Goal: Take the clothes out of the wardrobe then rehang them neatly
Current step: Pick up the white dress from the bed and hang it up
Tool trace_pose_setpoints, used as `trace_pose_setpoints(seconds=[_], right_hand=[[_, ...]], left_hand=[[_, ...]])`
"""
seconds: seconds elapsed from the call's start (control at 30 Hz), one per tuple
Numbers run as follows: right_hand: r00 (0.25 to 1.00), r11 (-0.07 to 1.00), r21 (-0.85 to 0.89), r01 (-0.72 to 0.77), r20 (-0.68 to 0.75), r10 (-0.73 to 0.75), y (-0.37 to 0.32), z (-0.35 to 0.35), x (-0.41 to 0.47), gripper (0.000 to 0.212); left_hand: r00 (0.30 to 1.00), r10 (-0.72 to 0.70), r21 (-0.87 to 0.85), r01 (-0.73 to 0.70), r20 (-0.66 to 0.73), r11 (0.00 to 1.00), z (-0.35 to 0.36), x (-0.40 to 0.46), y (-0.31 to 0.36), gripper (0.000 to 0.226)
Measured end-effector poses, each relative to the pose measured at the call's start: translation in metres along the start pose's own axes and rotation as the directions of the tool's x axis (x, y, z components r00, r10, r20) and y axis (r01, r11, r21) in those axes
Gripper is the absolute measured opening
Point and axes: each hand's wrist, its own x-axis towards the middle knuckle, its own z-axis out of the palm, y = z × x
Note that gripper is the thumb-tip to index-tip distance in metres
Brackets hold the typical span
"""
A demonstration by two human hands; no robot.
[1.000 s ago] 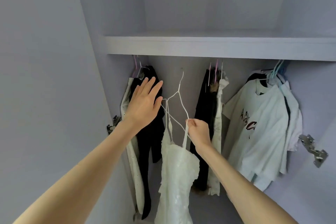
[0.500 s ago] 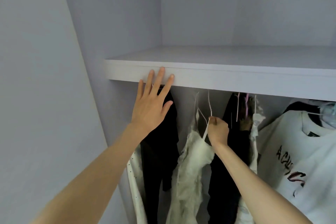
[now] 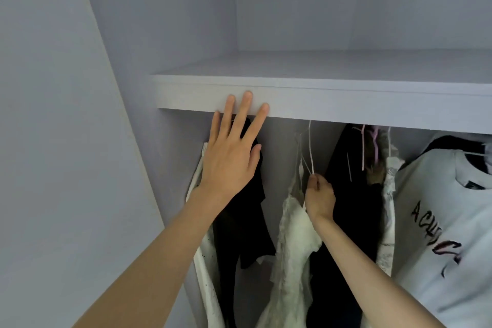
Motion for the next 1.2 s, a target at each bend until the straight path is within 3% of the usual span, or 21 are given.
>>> trace_pose_setpoints(seconds=[0.1, 0.2, 0.37, 0.43, 0.57, 0.7, 0.83, 0.93, 1.0, 1.13, 1.2], right_hand=[[0.999, 1.0, -0.004, 0.009, 0.033, -0.009, 0.016, -0.008, -0.016, 0.047], [0.989, 0.998, 0.018, -0.056, 0.138, 0.053, 0.059, -0.015, -0.055, 0.067], [0.904, 0.967, -0.088, -0.24, 0.343, 0.255, 0.192, -0.008, -0.144, 0.061], [0.84, 0.924, -0.211, -0.32, 0.388, 0.379, 0.252, -0.003, -0.177, 0.056], [0.682, 0.792, -0.437, -0.426, 0.42, 0.599, 0.377, 0.01, -0.228, 0.051], [0.557, 0.669, -0.64, -0.378, 0.419, 0.717, 0.505, 0.024, -0.265, 0.051], [0.482, 0.583, -0.747, -0.318, 0.402, 0.778, 0.619, 0.048, -0.279, 0.052], [0.514, 0.575, -0.773, -0.268, 0.39, 0.764, 0.695, 0.072, -0.28, 0.054], [0.581, 0.591, -0.773, -0.23, 0.378, 0.721, 0.737, 0.09, -0.275, 0.057], [0.734, 0.589, -0.8, -0.113, 0.333, 0.592, 0.795, 0.122, -0.256, 0.073], [0.782, 0.564, -0.825, -0.031, 0.332, 0.528, 0.814, 0.134, -0.249, 0.08]], left_hand=[[1.0, -0.013, -0.088, 0.012, -0.007, 0.996, 0.013, -0.027, 0.003, 0.061], [0.995, -0.067, -0.213, 0.081, 0.071, 0.974, 0.047, -0.086, 0.015, 0.059], [0.901, -0.138, -0.305, 0.279, 0.412, 0.911, 0.132, -0.253, 0.048, 0.051], [0.814, -0.172, -0.273, 0.373, 0.555, 0.887, 0.162, -0.326, 0.061, 0.05], [0.564, -0.198, -0.182, 0.546, 0.802, 0.818, 0.217, -0.47, 0.082, 0.054], [0.3, -0.227, -0.024, 0.65, 0.926, 0.759, 0.272, -0.602, 0.104, 0.055], [0.183, -0.215, 0.06, 0.612, 0.959, 0.788, 0.336, -0.703, 0.122, 0.055], [0.221, -0.167, 0.014, 0.565, 0.961, 0.825, 0.398, -0.759, 0.133, 0.061], [0.256, -0.153, -0.003, 0.52, 0.955, 0.854, 0.444, -0.788, 0.138, 0.063], [0.446, -0.194, -0.087, 0.536, 0.874, 0.84, 0.525, -0.803, 0.145, 0.065], [0.447, -0.248, -0.068, 0.581, 0.859, 0.811, 0.557, -0.795, 0.15, 0.068]])
